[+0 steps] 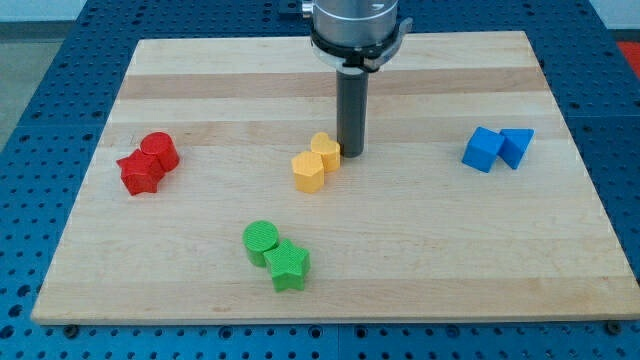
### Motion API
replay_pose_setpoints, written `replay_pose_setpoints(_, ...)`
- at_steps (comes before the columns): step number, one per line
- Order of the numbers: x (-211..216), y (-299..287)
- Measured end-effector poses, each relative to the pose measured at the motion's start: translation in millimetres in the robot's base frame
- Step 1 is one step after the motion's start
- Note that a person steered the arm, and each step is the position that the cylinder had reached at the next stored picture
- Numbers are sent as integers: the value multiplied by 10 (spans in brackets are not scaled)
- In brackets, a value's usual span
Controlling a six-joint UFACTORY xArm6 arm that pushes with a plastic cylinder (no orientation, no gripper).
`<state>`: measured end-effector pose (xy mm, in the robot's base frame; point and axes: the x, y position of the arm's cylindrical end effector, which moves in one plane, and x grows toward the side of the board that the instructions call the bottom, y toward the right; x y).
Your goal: Place the red star diagonal to the green circle
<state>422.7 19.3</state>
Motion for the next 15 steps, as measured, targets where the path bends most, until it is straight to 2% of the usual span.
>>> replay_pose_setpoints(1,-458,-75)
replay_pose_setpoints(2,-1051,-495)
replay_pose_setpoints(3,-1174,-1062)
replay_pose_setpoints(5,109,-2551)
replay_pose_setpoints(8,19,-2551)
replay_pose_setpoints(9,-443,-2746)
replay_pose_setpoints(10,-527,-3235)
replay_pose_setpoints(11,-405,-3239)
replay_pose_setpoints(14,863,-3236)
replay_pose_setpoints(15,1010,-3236)
